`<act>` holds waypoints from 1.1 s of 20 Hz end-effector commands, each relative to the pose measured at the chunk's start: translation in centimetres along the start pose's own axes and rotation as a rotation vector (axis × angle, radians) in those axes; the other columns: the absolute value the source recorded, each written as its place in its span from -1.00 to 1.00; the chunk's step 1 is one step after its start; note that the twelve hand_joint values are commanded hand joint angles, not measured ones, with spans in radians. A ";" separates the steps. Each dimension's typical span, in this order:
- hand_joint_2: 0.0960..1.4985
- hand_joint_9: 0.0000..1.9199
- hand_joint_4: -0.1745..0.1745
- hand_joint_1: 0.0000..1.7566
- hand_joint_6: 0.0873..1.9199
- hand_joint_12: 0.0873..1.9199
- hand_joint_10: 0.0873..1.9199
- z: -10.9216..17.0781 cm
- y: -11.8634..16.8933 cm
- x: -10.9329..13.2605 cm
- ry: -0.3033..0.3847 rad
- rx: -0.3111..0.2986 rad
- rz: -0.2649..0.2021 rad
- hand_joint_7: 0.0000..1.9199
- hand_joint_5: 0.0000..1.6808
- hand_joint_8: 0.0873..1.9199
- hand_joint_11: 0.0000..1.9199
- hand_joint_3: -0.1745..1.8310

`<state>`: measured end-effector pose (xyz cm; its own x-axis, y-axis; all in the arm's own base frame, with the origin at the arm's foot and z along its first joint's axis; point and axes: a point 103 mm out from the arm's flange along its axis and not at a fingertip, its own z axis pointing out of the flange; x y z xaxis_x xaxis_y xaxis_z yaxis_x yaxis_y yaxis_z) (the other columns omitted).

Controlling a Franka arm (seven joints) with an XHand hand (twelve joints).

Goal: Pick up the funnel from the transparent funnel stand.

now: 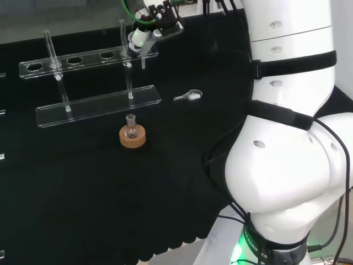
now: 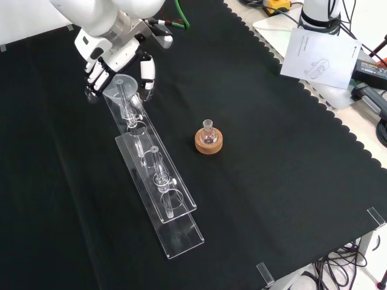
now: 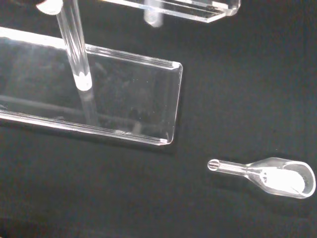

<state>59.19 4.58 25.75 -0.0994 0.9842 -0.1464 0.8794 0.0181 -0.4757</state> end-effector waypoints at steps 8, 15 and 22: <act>-0.01 -0.03 -0.39 0.00 -0.98 0.32 -0.45 -3.5 -2.0 0.0 -0.131 -0.167 0.081 -0.49 -0.32 -0.29 -0.48 -0.30; -0.01 0.09 -0.35 0.02 -0.66 0.28 -0.44 -6.9 -6.1 -0.6 -0.119 -0.221 0.100 -0.32 -0.21 -0.28 -0.41 -0.24; -0.02 0.10 -0.34 0.01 -0.52 0.27 -0.43 -7.4 -11.0 -0.6 -0.094 -0.250 0.158 -0.29 -0.20 -0.27 -0.39 -0.23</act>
<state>56.08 4.98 35.78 -0.0358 0.9574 -0.2864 0.9687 -0.0371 -0.2453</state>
